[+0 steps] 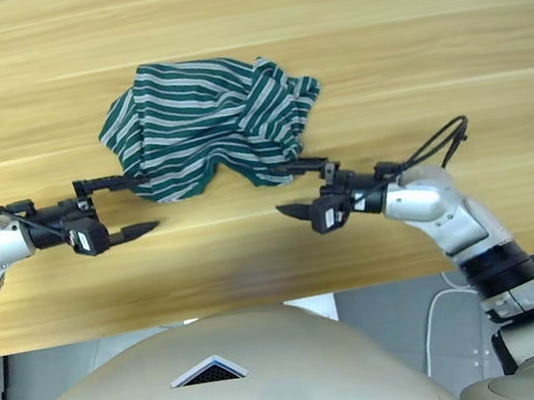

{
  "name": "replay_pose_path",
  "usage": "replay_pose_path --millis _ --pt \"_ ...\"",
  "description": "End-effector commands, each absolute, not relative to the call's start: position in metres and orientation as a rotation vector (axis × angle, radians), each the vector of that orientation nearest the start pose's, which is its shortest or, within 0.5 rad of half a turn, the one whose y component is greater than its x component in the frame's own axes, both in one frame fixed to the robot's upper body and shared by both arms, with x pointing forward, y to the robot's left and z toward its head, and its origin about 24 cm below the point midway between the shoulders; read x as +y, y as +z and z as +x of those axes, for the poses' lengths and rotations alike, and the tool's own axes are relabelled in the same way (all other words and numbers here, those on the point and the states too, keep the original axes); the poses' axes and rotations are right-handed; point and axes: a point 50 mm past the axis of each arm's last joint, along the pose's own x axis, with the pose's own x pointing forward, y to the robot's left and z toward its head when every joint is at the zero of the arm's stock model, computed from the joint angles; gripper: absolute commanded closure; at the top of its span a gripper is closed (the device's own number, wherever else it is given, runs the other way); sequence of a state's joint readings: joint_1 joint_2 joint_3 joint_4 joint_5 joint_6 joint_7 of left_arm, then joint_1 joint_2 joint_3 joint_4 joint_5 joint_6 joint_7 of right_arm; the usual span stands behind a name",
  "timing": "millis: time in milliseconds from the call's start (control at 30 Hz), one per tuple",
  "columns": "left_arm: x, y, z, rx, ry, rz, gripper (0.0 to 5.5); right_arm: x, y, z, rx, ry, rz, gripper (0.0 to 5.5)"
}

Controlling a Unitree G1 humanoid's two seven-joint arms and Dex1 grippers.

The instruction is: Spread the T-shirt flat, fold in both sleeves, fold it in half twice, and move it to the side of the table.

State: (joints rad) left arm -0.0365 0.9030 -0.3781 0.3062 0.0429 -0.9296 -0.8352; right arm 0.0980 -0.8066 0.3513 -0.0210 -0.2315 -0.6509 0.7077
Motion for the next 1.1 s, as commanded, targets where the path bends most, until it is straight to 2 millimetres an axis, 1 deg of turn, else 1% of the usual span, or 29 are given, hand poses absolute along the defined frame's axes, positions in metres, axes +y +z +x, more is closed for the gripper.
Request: replay_pose_path --millis 33,100,200,500,733,867,900,967,1000,1033,1100 --pt "0.221 0.027 0.197 -0.029 -1.393 1.029 1.65 -0.186 0.023 0.179 0.028 1.346 -1.125 1.98" --pt "0.221 0.021 0.195 -0.003 -1.411 1.055 1.65 -0.192 0.018 0.180 0.078 1.335 -1.190 1.98" --pt "0.223 0.016 0.197 0.039 -1.418 1.114 1.65 -0.199 0.014 0.183 0.131 1.304 -1.259 1.98" --pt "0.219 0.021 0.202 0.060 -1.415 1.168 3.02 -0.204 0.009 0.190 0.168 1.233 -1.317 1.98" --pt "0.220 0.020 0.206 0.083 -1.405 1.183 4.06 -0.200 0.004 0.192 0.168 1.228 -1.322 3.15" --pt "0.220 0.019 0.207 0.086 -1.393 1.193 4.79 -0.199 0.003 0.193 0.156 1.233 -1.324 3.97" --pt "0.220 0.019 0.207 0.084 -1.392 1.193 4.88 -0.198 0.003 0.192 0.153 1.236 -1.321 4.10" --pt "0.220 0.016 0.207 0.084 -1.392 1.194 5.24 -0.197 0.003 0.192 0.146 1.232 -1.316 4.52" --pt "0.220 0.015 0.208 0.085 -1.391 1.194 5.32 -0.196 0.003 0.192 0.142 1.231 -1.312 4.62" --pt "0.220 0.014 0.208 0.085 -1.391 1.193 5.50 -0.195 0.004 0.192 0.134 1.230 -1.306 4.86" --pt "0.220 0.013 0.208 0.074 -1.385 1.185 5.50 -0.193 0.006 0.193 0.114 1.226 -1.291 5.22"
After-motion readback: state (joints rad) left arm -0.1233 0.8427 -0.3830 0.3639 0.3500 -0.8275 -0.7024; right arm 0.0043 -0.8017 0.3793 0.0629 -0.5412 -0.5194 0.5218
